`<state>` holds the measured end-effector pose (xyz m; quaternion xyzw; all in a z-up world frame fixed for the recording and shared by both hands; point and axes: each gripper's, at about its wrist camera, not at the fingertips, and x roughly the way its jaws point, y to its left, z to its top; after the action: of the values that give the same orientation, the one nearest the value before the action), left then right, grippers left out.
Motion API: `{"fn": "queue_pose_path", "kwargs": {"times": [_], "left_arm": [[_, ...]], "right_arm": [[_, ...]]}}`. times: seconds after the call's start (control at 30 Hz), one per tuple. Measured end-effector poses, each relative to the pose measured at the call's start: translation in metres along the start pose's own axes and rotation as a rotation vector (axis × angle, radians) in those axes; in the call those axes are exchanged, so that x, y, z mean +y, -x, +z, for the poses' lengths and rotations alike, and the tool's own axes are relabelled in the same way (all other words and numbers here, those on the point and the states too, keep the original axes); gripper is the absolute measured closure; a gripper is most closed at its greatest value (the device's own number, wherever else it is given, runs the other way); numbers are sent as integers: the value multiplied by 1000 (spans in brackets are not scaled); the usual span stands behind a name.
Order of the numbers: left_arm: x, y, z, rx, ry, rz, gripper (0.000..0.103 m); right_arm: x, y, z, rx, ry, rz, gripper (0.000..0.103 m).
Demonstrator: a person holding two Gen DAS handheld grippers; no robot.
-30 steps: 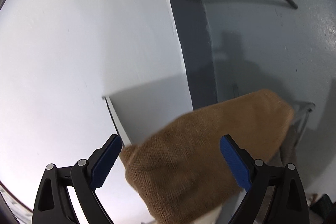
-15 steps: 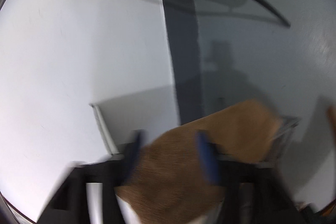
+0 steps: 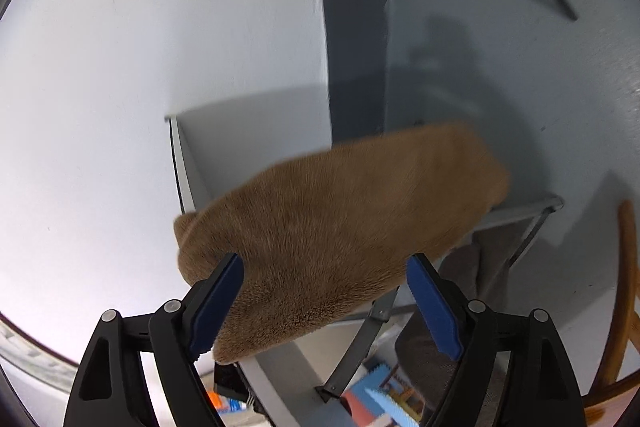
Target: Fold clothes
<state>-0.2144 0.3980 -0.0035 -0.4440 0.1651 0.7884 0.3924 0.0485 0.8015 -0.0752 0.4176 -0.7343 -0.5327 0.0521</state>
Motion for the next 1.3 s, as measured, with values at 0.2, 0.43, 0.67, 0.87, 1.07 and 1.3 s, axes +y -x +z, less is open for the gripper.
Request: {"fn": "queue_pose_path", "kwargs": {"times": [0.2, 0.43, 0.67, 0.87, 1.07, 1.3], "left_arm": [[-2, -1, -1, -8, -11, 14, 0], [-1, 0, -2, -15, -9, 13, 0], [-1, 0, -3, -16, -10, 13, 0], [0, 1, -5, -20, -9, 8, 0], [-1, 1, -4, -20, -13, 14, 0], [-1, 1, -4, -20, -14, 15, 0]], "right_arm": [[15, -44, 6, 101, 21, 26, 16], [35, -15, 20, -146, 68, 2, 21], [61, 9, 11, -246, 220, -20, 97], [72, 24, 18, -221, 152, -24, 96], [53, 41, 10, -121, 78, 24, 0], [37, 26, -20, 22, 5, 51, 0]]}}
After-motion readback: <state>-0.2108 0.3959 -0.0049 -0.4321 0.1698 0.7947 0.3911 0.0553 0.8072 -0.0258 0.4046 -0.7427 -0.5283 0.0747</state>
